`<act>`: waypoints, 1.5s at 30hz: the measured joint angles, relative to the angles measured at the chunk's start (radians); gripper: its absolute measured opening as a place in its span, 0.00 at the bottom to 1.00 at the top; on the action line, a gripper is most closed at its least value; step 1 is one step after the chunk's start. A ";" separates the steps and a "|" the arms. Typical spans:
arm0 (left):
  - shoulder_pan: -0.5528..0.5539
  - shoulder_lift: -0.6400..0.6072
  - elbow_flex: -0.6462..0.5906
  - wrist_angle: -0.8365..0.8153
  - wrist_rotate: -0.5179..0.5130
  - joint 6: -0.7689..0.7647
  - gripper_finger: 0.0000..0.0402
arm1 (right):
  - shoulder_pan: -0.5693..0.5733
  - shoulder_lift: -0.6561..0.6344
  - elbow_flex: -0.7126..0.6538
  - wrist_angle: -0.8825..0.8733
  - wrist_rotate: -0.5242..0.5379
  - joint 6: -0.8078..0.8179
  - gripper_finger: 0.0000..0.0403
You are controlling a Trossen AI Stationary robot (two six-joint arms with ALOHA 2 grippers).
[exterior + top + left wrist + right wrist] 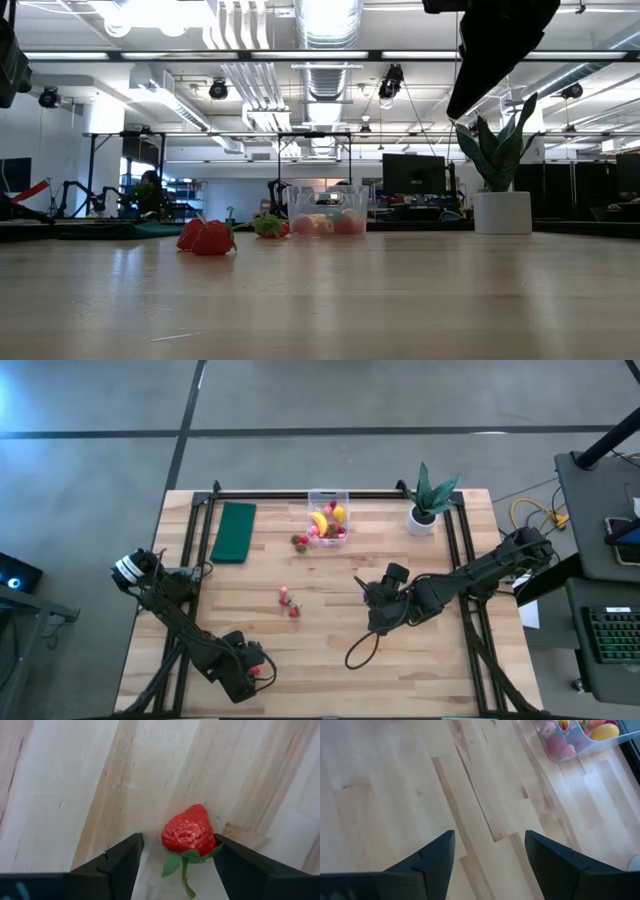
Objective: Pick and placing Produce into tupperware
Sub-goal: Put the red strawberry into the transparent bin
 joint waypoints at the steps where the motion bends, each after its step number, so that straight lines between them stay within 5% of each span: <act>1: 0.000 0.000 -0.001 0.000 -0.002 0.000 0.56 | 0.000 0.000 -0.001 0.000 0.000 0.000 0.58; 12: 0.003 -0.003 0.001 -0.016 -0.019 0.008 0.36 | 0.000 0.000 -0.030 0.000 -0.001 -0.001 0.58; 19: 0.022 -0.068 -0.004 -0.018 -0.117 0.012 0.31 | 0.000 0.000 -0.043 0.001 -0.009 0.000 0.58; 29: 0.042 -0.077 -0.009 0.008 -0.124 0.051 0.32 | 0.000 0.000 -0.043 0.000 -0.010 0.010 0.58; 36: 0.060 -0.077 -0.001 0.150 -0.124 0.056 0.41 | 0.000 0.000 -0.043 -0.003 -0.019 0.026 0.58; 45: 0.065 -0.077 -0.007 0.141 -0.187 0.138 0.52 | 0.006 0.000 -0.043 -0.016 -0.031 0.034 0.58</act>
